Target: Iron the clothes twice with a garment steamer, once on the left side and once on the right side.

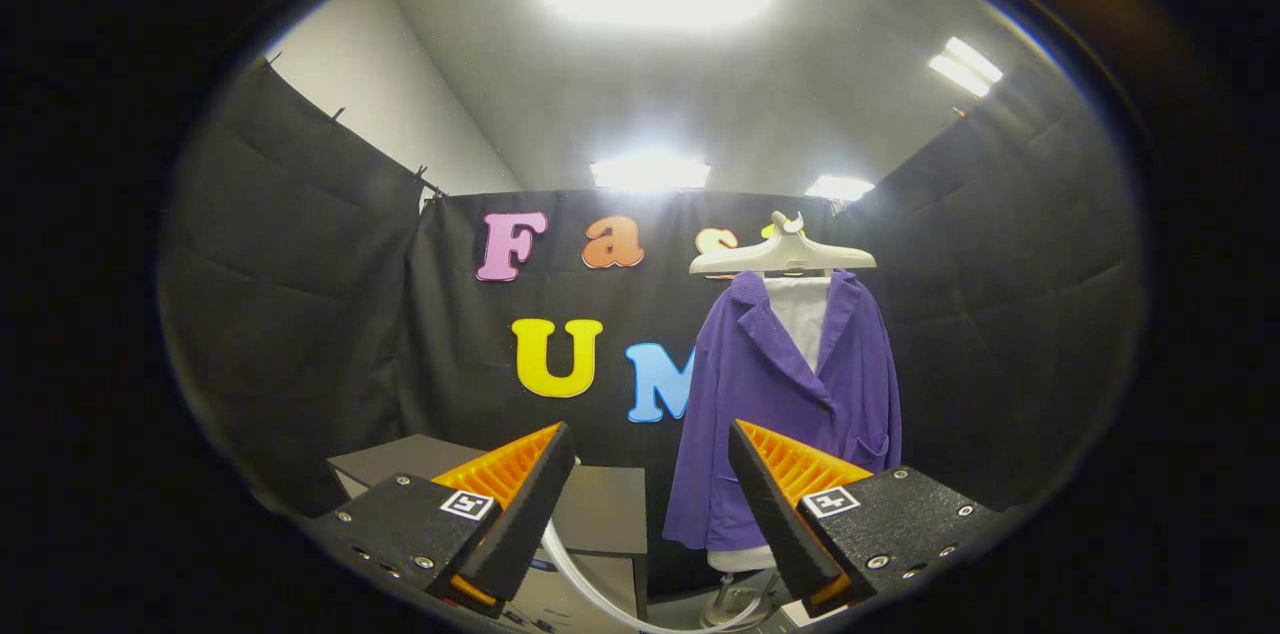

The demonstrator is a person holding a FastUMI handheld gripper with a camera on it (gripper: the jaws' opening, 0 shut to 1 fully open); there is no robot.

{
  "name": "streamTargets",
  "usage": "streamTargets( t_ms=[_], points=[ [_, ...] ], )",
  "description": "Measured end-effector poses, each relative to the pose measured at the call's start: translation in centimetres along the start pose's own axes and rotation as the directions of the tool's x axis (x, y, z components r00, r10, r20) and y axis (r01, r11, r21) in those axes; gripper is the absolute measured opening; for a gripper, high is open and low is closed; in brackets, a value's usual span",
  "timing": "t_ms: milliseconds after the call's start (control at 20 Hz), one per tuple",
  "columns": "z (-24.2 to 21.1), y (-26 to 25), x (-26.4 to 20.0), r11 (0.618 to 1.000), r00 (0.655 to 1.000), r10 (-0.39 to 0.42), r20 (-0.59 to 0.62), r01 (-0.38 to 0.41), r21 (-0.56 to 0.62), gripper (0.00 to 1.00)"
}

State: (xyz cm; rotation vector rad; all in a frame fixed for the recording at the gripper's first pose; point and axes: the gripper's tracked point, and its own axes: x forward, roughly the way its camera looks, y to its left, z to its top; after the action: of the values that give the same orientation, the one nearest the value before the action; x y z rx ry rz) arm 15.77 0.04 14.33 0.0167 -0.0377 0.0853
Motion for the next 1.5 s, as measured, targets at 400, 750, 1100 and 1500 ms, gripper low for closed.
streamTargets(
  t_ms=[400, 750, 1100, 1500],
  points=[
    [-0.9, 4.3, 9.5, 0.999, 0.998, -0.047, -0.034, 0.047, 0.015, 0.95],
    [-5.1, 8.5, 19.0, 0.998, 0.985, -0.069, -0.158, 0.069, -0.002, 0.95],
    [-11.3, 10.5, 26.1, 0.981, 0.901, -0.182, -0.393, 0.142, -0.131, 0.96],
    [-17.9, 15.1, 31.5, 0.996, 0.801, -0.063, -0.595, 0.092, 0.02, 0.95]
  ],
)
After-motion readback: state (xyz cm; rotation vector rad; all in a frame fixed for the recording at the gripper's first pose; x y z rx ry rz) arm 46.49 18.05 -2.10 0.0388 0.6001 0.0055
